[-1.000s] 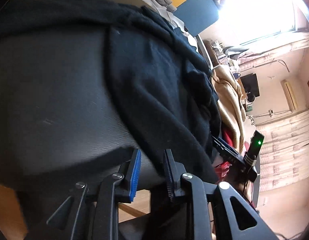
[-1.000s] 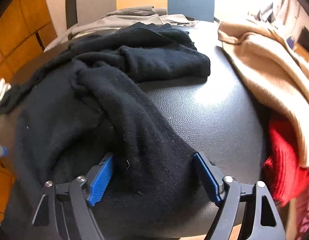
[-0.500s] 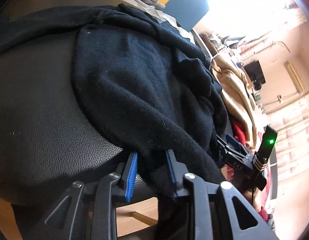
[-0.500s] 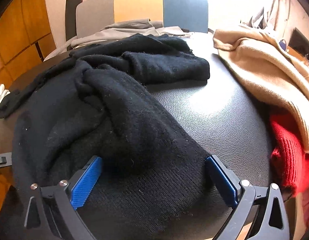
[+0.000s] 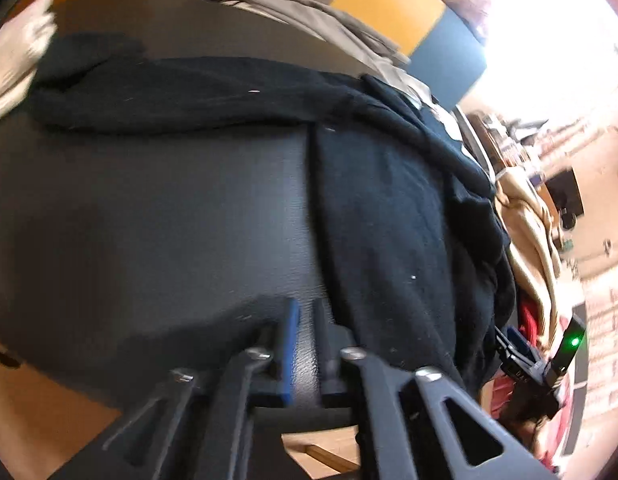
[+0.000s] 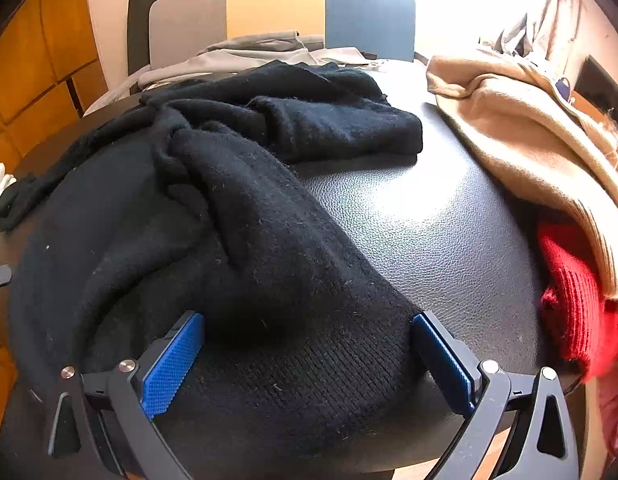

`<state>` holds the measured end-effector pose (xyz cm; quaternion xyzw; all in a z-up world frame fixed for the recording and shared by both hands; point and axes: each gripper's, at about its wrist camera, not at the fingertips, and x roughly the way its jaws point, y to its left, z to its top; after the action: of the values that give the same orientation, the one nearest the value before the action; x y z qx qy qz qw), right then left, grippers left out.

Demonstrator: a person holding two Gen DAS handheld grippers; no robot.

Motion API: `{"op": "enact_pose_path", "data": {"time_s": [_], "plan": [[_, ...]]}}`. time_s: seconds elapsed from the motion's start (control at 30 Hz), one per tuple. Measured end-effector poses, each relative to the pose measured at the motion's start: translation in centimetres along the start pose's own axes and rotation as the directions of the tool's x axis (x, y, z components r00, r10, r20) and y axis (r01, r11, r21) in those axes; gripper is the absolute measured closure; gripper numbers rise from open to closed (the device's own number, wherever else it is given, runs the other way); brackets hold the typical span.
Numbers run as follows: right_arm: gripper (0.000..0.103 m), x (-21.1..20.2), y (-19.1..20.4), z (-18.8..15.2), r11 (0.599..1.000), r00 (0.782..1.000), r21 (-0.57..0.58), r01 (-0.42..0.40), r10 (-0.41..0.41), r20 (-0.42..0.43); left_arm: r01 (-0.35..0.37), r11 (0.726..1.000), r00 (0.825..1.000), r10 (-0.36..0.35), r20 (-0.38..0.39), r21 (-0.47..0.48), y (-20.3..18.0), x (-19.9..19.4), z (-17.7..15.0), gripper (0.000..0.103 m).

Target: Fold clothes

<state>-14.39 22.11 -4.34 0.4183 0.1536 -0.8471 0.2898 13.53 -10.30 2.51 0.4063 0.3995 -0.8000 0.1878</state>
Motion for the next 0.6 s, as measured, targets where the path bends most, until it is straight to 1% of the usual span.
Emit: {"op": "enact_pose_path", "data": {"time_s": [0.03, 0.07, 0.17, 0.23, 0.3, 0.37, 0.43, 0.5, 0.53, 0.6], "plan": [[0.0, -0.1, 0.0, -0.2, 1.0, 1.0, 0.003, 0.002, -0.002, 0.015, 0.024, 1.0, 1.0, -0.025, 0.011, 0.01, -0.1, -0.3, -0.3, 0.081], [0.0, -0.2, 0.1, -0.4, 1.0, 1.0, 0.006, 0.004, -0.004, 0.03, 0.045, 0.999, 0.999, -0.045, 0.016, 0.024, -0.3, -0.4, -0.6, 0.079], [0.0, -0.6, 0.1, -1.2, 1.0, 0.995, 0.023, 0.01, -0.013, 0.096, 0.072, 0.994, 0.997, -0.07, -0.023, 0.088, -2.0, 0.6, -1.8, 0.077], [0.0, -0.9, 0.1, -1.3, 1.0, 0.994, 0.018, 0.008, -0.01, 0.107, 0.091, 0.987, 0.995, -0.085, -0.05, 0.13, -3.1, 1.2, -2.6, 0.077], [0.0, -1.4, 0.1, -1.0, 1.0, 0.995, 0.004, 0.008, -0.008, 0.098, 0.091, 0.983, 0.995, -0.082, -0.063, 0.161, -3.8, 1.6, -3.0, 0.077], [0.0, -2.7, 0.2, -0.5, 1.0, 0.992, -0.017, 0.005, -0.003, 0.124, 0.08, 0.979, 0.995, -0.068, -0.068, 0.187, -4.2, 1.7, -3.3, 0.077], [0.0, -4.6, 0.4, -0.3, 0.999, 0.983, -0.044, -0.026, 0.033, 0.179, 0.079, 0.978, 0.995, -0.066, -0.074, 0.192, -4.4, 1.9, -3.4, 0.076], [0.0, -6.0, 0.8, 0.0, 0.993, 0.973, -0.063, -0.098, 0.109, 0.206, 0.078, 0.979, 0.995, -0.065, -0.074, 0.191, -4.3, 1.9, -3.5, 0.076], [0.0, -6.2, 1.1, 0.2, 0.986, 0.968, -0.073, -0.149, 0.161, 0.193, 0.075, 0.978, 0.996, -0.062, -0.072, 0.194, -4.3, 1.8, -3.6, 0.076], [0.0, -5.8, 1.7, 0.5, 0.962, 0.954, -0.095, -0.255, 0.267, 0.138, 0.059, 0.976, 0.997, -0.046, -0.067, 0.212, -4.6, 1.6, -3.8, 0.076]]}}
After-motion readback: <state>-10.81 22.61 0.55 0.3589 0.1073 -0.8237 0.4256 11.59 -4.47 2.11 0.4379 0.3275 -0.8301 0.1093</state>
